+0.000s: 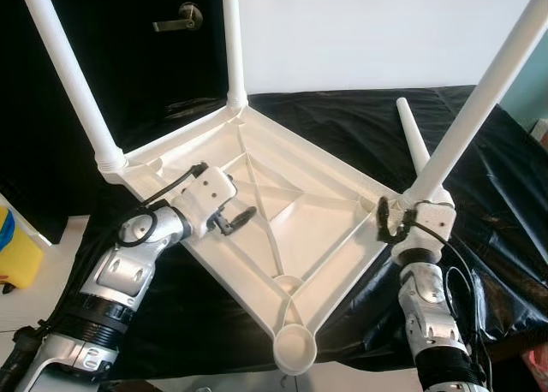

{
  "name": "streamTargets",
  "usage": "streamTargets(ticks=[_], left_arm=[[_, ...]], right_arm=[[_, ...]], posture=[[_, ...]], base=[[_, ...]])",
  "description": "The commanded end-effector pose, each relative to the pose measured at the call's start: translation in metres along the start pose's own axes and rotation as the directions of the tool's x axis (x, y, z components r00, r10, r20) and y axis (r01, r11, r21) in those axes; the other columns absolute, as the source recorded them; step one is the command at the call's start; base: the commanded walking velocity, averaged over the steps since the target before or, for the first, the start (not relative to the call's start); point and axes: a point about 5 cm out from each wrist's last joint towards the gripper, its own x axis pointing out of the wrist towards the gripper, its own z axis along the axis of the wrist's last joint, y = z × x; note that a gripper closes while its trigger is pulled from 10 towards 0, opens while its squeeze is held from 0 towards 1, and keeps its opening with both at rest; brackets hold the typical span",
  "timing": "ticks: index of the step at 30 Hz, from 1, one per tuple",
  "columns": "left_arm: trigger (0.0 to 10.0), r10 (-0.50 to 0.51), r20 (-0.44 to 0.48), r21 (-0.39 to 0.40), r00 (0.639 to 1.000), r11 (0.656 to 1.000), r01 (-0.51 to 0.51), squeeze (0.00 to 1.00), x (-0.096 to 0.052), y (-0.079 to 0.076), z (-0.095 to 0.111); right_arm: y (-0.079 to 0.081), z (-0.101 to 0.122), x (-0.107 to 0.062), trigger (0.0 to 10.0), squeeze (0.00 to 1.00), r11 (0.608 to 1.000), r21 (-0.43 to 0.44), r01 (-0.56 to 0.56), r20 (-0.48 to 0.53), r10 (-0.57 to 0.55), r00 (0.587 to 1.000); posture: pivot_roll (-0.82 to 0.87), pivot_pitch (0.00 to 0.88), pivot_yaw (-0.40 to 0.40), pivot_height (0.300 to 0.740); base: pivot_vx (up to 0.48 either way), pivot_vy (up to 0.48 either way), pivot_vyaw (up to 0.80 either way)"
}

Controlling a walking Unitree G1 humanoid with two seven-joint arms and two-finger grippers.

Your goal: Building children table

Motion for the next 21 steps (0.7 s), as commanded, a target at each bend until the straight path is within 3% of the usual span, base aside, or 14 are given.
streamTargets(ticks=[1,3,8,13,17,19,21], left_arm=[[10.0,0.023,-0.021,0.019,1.000,1.000,-0.023,0.00,-0.003,0.002,-0.004],[10.0,0.003,-0.031,0.032,1.000,0.999,-0.002,0.00,-0.004,0.000,-0.006],[10.0,-0.107,-0.056,0.052,0.993,0.993,0.110,0.00,-0.001,-0.022,-0.009],[10.0,-0.120,-0.060,0.056,0.991,0.991,0.123,0.00,0.000,-0.025,-0.010],[10.0,-0.187,-0.058,0.056,0.981,0.980,0.191,0.00,0.003,-0.040,-0.009],[10.0,-0.263,-0.054,0.051,0.963,0.963,0.266,0.00,0.006,-0.055,-0.008],[10.0,-0.263,-0.054,0.051,0.963,0.963,0.266,0.00,0.006,-0.055,-0.008]], right_arm=[[-0.007,-0.005,-0.004,10.0,0.00,0.998,-0.026,0.049,-0.026,-0.049,0.998],[-0.012,-0.007,-0.006,10.0,0.00,0.995,-0.050,0.082,-0.039,-0.084,0.996],[-0.033,-0.012,-0.010,10.0,0.00,0.962,-0.124,0.242,-0.084,-0.254,0.964],[-0.035,-0.013,-0.011,10.0,0.00,0.956,-0.129,0.265,-0.087,-0.277,0.957],[-0.044,-0.011,-0.007,10.0,0.00,0.932,-0.145,0.333,-0.082,-0.346,0.935],[-0.052,-0.006,0.005,10.0,0.00,0.912,-0.155,0.380,-0.070,-0.394,0.916],[-0.052,-0.006,0.005,10.0,0.00,0.912,-0.155,0.380,-0.070,-0.394,0.916]], posture=[[0.01,0.014,-0.036,0.740],[0.01,0.013,-0.039,0.740],[0.01,0.011,-0.043,0.740],[0.01,0.010,-0.045,0.740],[0.01,0.007,-0.043,0.740],[0.01,0.004,-0.039,0.740],[0.01,0.004,-0.039,0.740]], base=[[0.000,0.000,0.00],[0.000,0.000,0.00],[0.000,0.000,0.00],[0.000,0.000,0.00],[0.000,0.000,0.00],[0.000,0.000,0.00],[0.000,0.000,0.00]])
